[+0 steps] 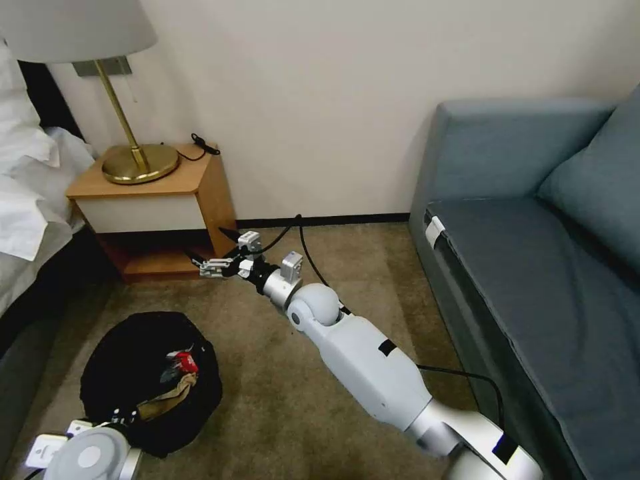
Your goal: Pick up the trash bin, then pick up the garbage on the floor and place it into the trash bin.
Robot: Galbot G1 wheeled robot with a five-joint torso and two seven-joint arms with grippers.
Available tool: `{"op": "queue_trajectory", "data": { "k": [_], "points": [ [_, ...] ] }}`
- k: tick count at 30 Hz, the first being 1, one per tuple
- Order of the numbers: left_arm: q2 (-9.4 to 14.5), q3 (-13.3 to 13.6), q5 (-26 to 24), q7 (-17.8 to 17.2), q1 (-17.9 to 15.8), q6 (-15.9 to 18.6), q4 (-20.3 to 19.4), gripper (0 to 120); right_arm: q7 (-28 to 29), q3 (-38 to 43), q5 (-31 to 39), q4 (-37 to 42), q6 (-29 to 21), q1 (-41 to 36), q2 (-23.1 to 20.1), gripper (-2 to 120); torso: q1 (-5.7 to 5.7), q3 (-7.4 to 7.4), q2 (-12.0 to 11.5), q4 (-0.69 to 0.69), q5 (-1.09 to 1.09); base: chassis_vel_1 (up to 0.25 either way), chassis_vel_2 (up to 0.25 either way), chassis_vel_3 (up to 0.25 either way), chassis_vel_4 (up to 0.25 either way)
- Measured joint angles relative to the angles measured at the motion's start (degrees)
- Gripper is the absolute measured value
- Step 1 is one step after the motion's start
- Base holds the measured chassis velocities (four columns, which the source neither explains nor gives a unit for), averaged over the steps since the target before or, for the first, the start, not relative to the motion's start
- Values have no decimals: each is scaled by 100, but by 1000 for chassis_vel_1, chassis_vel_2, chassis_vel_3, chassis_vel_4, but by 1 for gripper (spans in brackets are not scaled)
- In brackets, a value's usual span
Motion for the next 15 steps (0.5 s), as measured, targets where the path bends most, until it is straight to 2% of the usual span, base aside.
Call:
{"op": "queue_trajectory", "data": {
  "k": [2, 3, 4, 7, 9, 11, 12, 13, 15],
  "points": [
    [192, 12, 436, 203, 44, 37, -39, 41, 37, -25, -67, -82, -79, 32, -2, 100, 0, 0, 0, 0, 0, 0, 0, 0, 0],
    [192, 12, 436, 203, 44, 37, -39, 41, 37, -25, -67, -82, -79, 32, -2, 100, 0, 0, 0, 0, 0, 0, 0, 0, 0],
    [291, 9, 551, 270, 75, 65, -120, 44, 52, -36, -93, -121, -95, 44, -4, 100, 0, 0, 0, 0, 0, 0, 0, 0, 0],
    [511, -98, 665, 350, 179, 194, -418, 57, 133, -72, -139, -184, -117, 59, -5, 100, 0, 0, 0, -1, 1, 0, 0, 0, 0],
    [543, -121, 725, 364, 212, 211, -484, 61, 149, -80, -152, -204, -117, 64, -6, 100, 0, 0, 0, -1, 1, 0, 0, 0, 0],
    [588, -161, 1069, 474, 332, 220, -660, 71, 185, -84, -179, -240, -91, 77, -9, 100, 0, 0, 0, 0, 0, 0, 0, 0, 0],
    [596, -164, 1407, 601, 423, 211, -789, 76, 223, -68, -191, -245, -54, 79, -10, 100, 0, 0, 0, 0, 1, 0, 0, 0, 0],
    [596, -164, 1407, 601, 423, 211, -789, 76, 223, -68, -191, -245, -54, 79, -10, 100, 0, 0, 0, 0, 1, 0, 0, 0, 0],
    [606, -146, 1917, 828, 556, 161, -1000, 85, 324, 7, -203, -238, 13, 76, -9, 100, 0, 0, 0, 0, 1, 0, 0, 0, 0]
  ]
}}
